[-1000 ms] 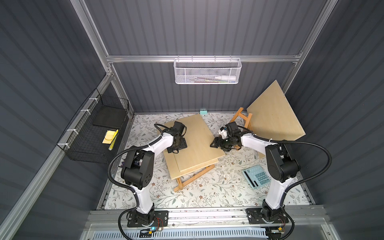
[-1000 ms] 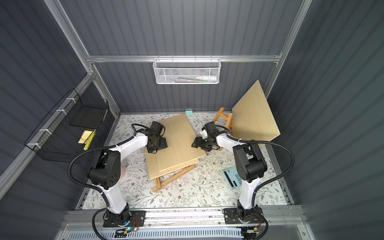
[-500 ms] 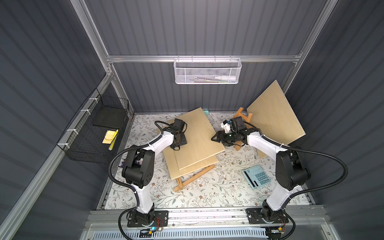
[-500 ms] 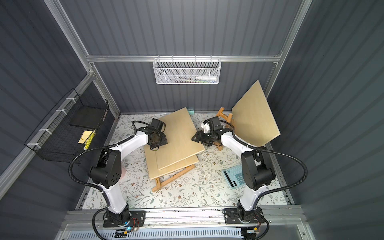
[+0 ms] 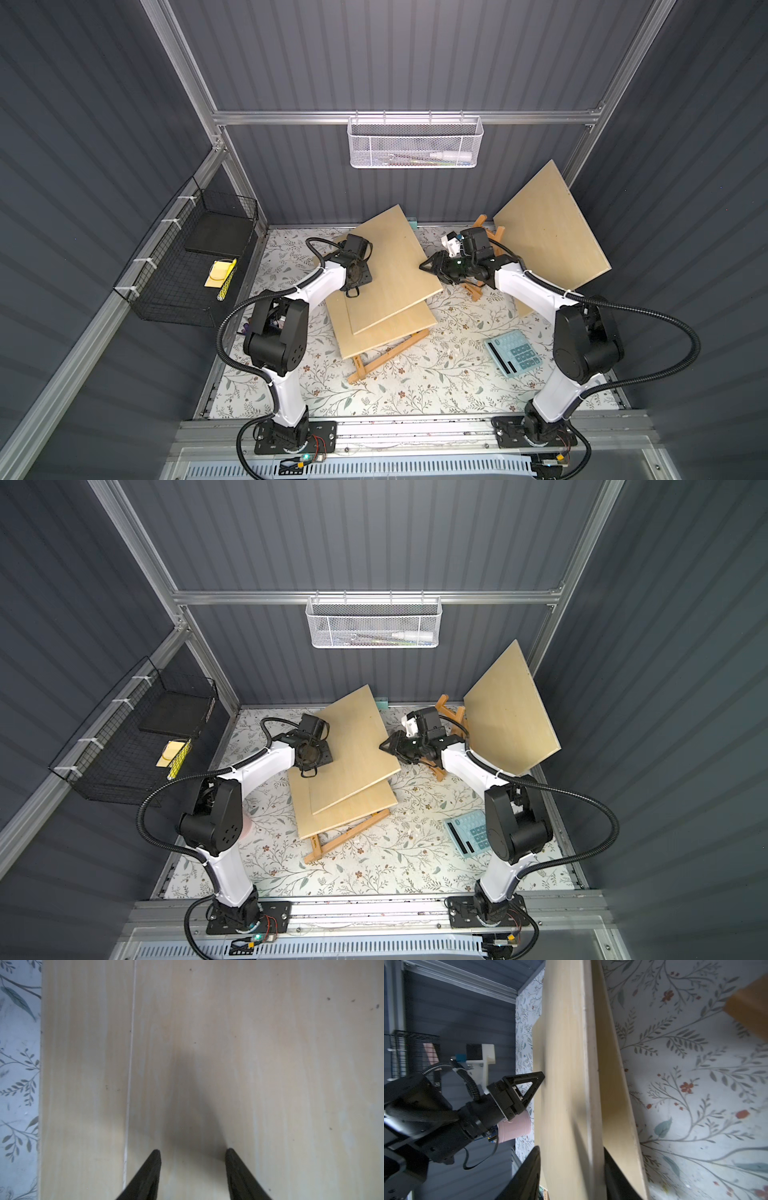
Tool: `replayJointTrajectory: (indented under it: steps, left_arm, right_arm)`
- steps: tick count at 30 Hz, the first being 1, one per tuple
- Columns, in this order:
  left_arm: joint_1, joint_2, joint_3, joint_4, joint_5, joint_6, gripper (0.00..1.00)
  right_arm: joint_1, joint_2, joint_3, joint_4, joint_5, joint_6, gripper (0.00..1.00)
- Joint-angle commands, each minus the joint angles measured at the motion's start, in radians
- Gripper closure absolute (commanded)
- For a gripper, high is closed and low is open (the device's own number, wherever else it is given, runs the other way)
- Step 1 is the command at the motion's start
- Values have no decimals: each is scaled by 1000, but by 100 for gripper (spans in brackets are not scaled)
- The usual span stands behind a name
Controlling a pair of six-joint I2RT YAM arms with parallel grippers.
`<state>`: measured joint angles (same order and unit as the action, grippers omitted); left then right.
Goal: Assemble the easel
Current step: Pick up the drawing board.
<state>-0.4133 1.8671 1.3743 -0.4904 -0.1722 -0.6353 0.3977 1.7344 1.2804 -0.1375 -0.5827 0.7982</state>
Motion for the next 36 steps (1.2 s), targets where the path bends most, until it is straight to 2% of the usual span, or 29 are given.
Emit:
replayJointTrajectory:
  steps: [1, 7, 10, 14, 19, 23, 28, 32, 36]
  left_arm:
    - [-56, 118, -71, -156, 191, 37, 48]
    - [-56, 115, -77, -139, 194, 31, 48]
    - [-56, 108, -81, -125, 195, 25, 48]
    - [-56, 94, -92, -109, 192, 9, 48]
    - [-56, 59, -99, -96, 200, -12, 46]
    - [-56, 12, -87, -96, 202, -31, 39]
    - [-50, -43, -52, -109, 191, -66, 26]
    - [-25, -76, -42, -96, 202, -119, 25]
    - [-4, -97, -34, -82, 214, -133, 25]
  right_arm:
    - [99, -39, 79, 309, -180, 105, 55]
    - [140, -11, 154, 318, -172, 113, 55]
    - [158, 2, 177, 322, -162, 125, 59]
    - [179, 6, 202, 298, -150, 109, 73]
    - [191, -12, 245, 174, -132, 8, 89]
    - [191, -40, 312, -41, -111, -148, 97]
    - [191, -85, 450, -424, -89, -465, 100]
    - [190, -138, 524, -615, -86, -625, 100]
    - [189, -192, 564, -730, -74, -706, 100]
